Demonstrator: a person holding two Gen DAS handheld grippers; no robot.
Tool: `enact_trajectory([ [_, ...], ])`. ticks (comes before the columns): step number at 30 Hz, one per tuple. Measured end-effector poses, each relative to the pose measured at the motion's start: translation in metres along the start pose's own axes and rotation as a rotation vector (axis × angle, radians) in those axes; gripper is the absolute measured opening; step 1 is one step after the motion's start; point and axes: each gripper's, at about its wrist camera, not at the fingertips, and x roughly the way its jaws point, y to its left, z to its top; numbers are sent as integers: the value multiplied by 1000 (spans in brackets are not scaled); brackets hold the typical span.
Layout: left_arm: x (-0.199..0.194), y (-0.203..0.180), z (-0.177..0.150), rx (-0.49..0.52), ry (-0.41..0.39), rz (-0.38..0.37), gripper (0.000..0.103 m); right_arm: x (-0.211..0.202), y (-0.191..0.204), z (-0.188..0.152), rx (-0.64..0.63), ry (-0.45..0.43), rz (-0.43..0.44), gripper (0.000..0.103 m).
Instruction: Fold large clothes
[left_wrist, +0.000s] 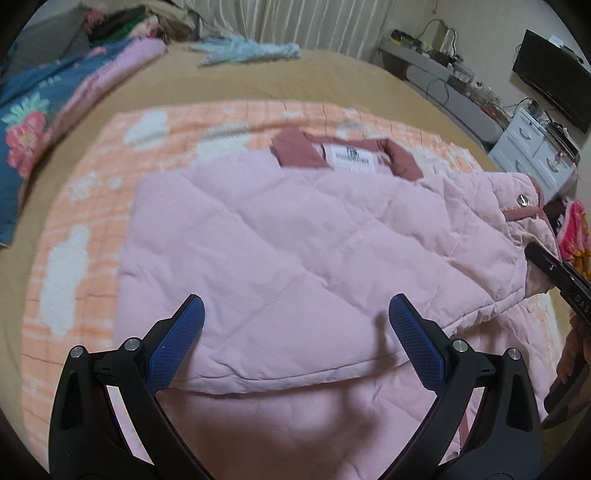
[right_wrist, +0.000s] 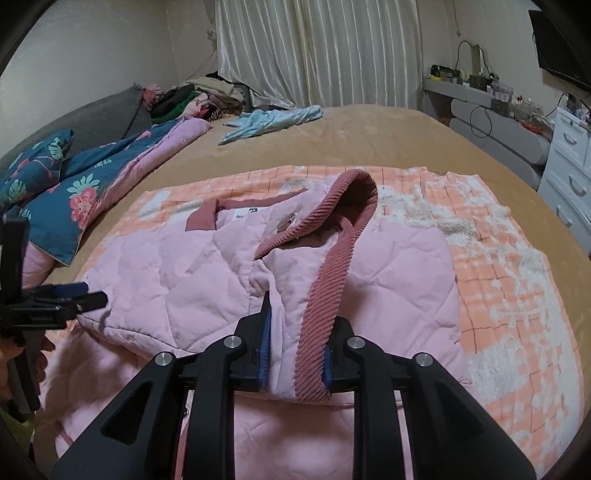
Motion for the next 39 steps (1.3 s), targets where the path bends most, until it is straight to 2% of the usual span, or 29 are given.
enact_trajectory([
  [4, 16, 1, -5, 7, 37, 9, 94, 2, -1, -2, -7, 7, -8, 28],
  [9, 29, 9, -8, -33, 75, -14, 94, 4, -5, -3, 16, 23, -12, 35],
  [10, 32, 10, -8, -35, 81, -15, 94, 3, -8, -4, 35, 20, -6, 36],
  [12, 38, 12, -8, -38, 97, -14, 95, -2, -13, -5, 71, -4, -19, 48],
  [15, 45, 13, -8, -39, 118, -10, 95, -12, -13, -5, 79, -42, -53, 51],
  [18, 49, 13, -7, -41, 125, 0, 95, -16, -7, -6, 78, -43, -35, 54],
  [24, 54, 14, -9, -50, 114, 5, 95, 9, 34, -11, -7, 55, 11, 61],
  [27, 54, 14, -9, -50, 109, 3, 95, 32, 49, -15, -14, 127, 16, 61],
  [31, 52, 15, -10, -50, 101, -2, 95, 60, 53, -24, 7, 225, -20, 63],
  [34, 51, 15, -12, -50, 89, -1, 95, 76, 47, -30, 37, 255, -22, 64],
  [39, 44, 10, -14, -45, 67, 19, 95, 88, 44, -34, 48, 256, -33, 65],
])
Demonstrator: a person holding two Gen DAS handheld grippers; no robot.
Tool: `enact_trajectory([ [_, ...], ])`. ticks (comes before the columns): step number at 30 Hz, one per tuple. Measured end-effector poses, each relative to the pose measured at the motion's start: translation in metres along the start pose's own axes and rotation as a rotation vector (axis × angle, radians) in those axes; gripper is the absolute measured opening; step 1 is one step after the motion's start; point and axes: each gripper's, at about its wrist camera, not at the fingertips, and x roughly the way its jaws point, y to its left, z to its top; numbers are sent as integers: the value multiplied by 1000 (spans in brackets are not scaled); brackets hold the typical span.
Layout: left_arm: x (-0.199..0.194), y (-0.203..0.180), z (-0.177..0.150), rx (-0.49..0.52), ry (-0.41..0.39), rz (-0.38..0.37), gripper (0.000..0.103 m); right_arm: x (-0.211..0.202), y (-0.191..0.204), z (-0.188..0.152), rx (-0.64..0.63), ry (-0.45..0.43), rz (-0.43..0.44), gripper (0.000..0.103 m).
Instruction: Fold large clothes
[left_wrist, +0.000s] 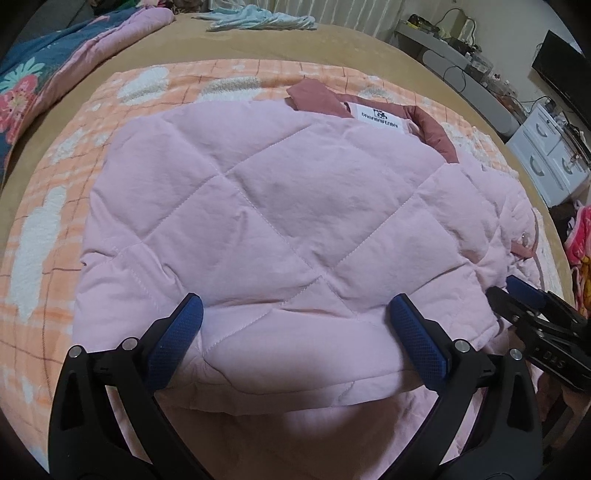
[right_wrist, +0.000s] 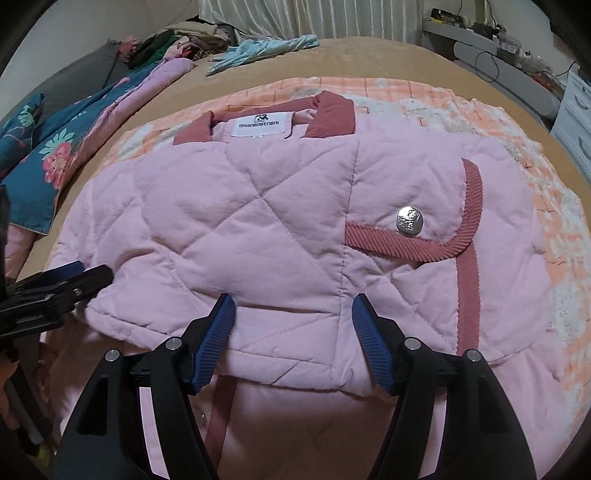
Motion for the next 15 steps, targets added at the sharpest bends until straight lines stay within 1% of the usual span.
enact_trajectory([
  [8, -25, -5, -5, -14, -28, 26, 94, 2, -3, -1, 12, -20, -7, 66],
  [11, -36, -5, -9, -21, -43, 33, 94, -1, -3, -3, 20, -19, -1, 68],
  [15, -47, -5, -14, -40, -45, 19, 94, -7, -3, -5, 37, -14, 19, 78],
])
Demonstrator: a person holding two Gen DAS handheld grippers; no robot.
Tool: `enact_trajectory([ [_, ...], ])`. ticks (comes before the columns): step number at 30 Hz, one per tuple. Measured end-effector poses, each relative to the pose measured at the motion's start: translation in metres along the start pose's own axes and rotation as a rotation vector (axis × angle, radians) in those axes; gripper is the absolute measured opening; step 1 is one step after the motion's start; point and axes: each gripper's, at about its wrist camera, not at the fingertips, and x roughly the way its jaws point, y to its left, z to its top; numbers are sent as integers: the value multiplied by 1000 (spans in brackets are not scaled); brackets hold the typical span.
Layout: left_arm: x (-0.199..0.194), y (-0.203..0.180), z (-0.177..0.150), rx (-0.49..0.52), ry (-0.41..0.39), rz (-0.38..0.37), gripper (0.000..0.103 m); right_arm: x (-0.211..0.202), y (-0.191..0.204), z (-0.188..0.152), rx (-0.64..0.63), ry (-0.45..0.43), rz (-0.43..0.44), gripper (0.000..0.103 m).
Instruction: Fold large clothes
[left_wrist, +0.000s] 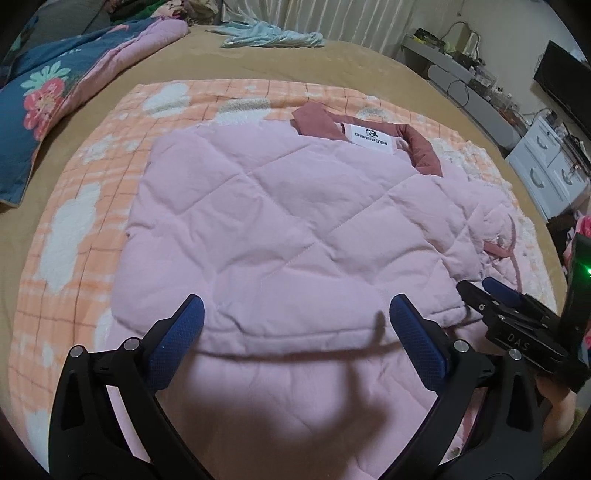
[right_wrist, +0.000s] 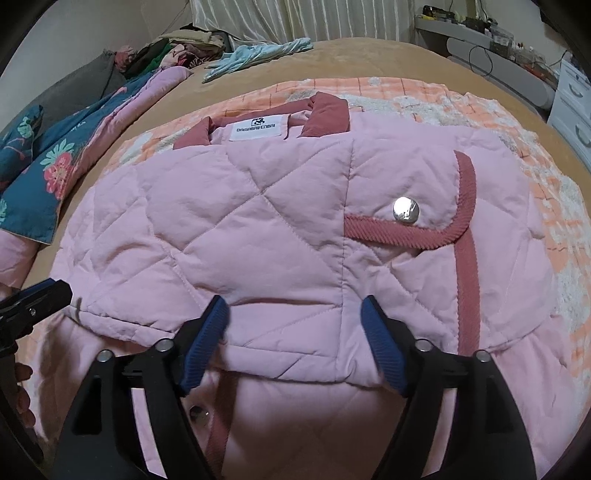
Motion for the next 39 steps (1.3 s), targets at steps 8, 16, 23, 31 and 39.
enact_trajectory([
  [8, -23, -3, -7, 0, -35, 26, 94, -14, 5, -4, 5, 5, 12, 94],
  [16, -45, 0, -13, -18, -60, 27, 94, -45, 6, -14, 16, -29, 37, 98],
  [23, -62, -3, -18, -20, -76, 22, 94, -74, 6, -18, 20, -70, 43, 98],
  [31, -84, -10, -22, -15, -99, 23, 94, -116, 5, -20, 20, -138, 43, 99],
  [39, -111, -20, -26, -1, -132, 11, 94, -157, 6, -23, 10, -190, 51, 99],
])
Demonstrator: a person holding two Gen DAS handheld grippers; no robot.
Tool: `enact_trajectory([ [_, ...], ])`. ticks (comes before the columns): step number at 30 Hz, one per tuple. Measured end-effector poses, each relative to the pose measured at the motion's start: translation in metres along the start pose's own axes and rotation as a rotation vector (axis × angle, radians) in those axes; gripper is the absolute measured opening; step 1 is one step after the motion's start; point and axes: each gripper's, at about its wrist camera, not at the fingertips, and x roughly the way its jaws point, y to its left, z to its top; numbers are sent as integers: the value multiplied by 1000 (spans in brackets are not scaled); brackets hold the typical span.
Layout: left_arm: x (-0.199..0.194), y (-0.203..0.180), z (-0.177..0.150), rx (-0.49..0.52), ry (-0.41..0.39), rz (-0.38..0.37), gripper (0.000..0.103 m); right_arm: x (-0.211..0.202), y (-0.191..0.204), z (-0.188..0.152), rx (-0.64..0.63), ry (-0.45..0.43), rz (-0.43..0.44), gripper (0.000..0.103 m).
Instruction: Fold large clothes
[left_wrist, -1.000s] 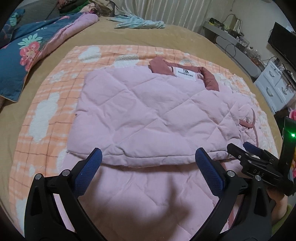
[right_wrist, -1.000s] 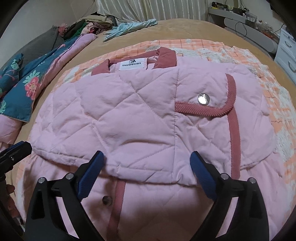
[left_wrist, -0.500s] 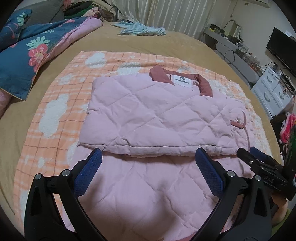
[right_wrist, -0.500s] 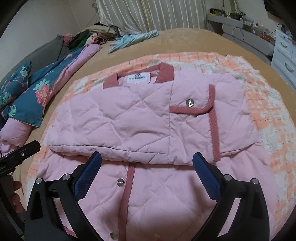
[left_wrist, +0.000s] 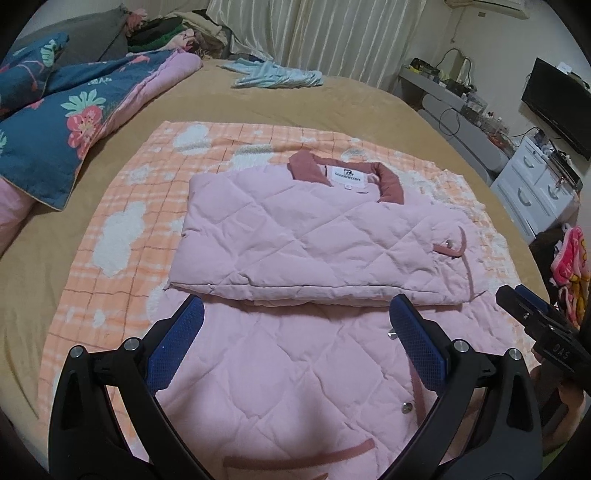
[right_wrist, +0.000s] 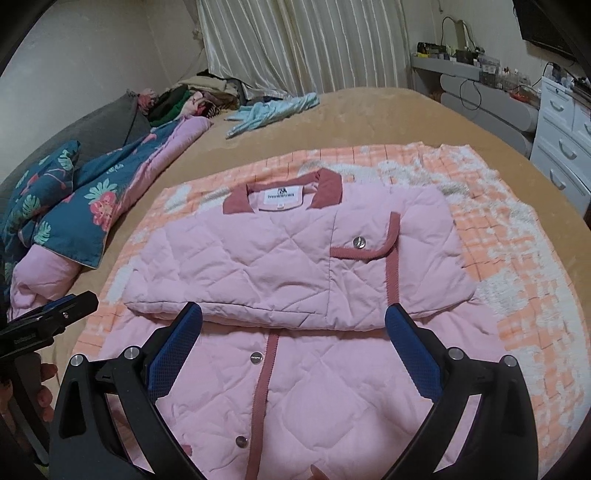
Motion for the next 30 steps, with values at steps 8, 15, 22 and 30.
enact_trajectory([
  [8, -28, -5, 1, -1, -47, -8, 94, -37, 1, 6, -18, -71, 5, 99],
  [15, -51, -6, -2, -1, -80, -11, 94, -69, 1, 8, -33, -120, 3, 99],
  [22, -74, -9, -7, 4, -118, -14, 94, -98, 4, 4, -52, -154, 3, 99],
  [30, -101, -12, -16, 10, -159, -24, 94, -128, 4, -3, -70, -191, -2, 99],
])
